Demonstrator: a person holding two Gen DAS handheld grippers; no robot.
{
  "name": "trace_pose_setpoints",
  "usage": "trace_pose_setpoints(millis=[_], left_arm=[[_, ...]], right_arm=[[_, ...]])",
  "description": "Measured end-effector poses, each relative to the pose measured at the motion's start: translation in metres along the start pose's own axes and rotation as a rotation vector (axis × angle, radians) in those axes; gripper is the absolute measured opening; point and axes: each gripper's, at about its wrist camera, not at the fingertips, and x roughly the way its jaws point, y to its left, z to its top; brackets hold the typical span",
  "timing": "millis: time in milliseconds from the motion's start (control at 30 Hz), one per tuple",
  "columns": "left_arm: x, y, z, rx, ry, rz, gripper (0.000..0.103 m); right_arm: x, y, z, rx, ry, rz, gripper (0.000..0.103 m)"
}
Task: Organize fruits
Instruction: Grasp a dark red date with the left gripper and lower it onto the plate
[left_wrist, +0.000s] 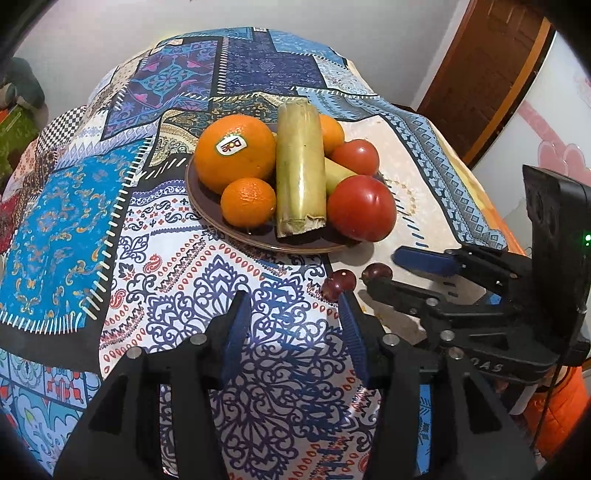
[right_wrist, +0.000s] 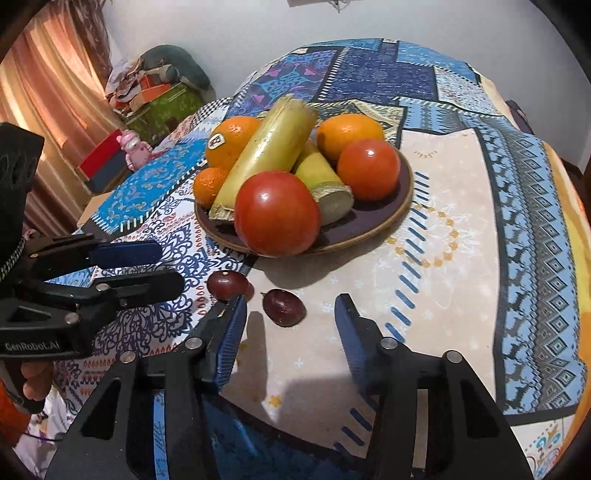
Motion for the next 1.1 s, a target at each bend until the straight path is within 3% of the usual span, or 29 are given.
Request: trace_pose_setpoints(millis=[367, 867, 1000, 1100], left_arm=[[0.01, -0.008, 0.001, 0.023, 0.03, -0.027, 0.04], [0.032, -0.033, 0.013, 0.097, 0.051, -0.005, 0.039], [0.039, -0.038, 0.014, 0.127, 0.057, 0.03, 0.024], [0.038, -0.04, 0.014, 0.137, 0.042, 0.044, 0.022]], right_arm=[[0.002, 0.006, -0.004, -0.047, -0.006, -0.01, 0.021], [-0.02, -0.013, -0.008, 0.021, -0.044, -0.019, 0.019], [-0.027, -0.019, -0.008, 0.048, -0.06, -0.021, 0.019], [-0.031, -0.02, -0.008, 0.06, -0.069, -0.018, 0.019]])
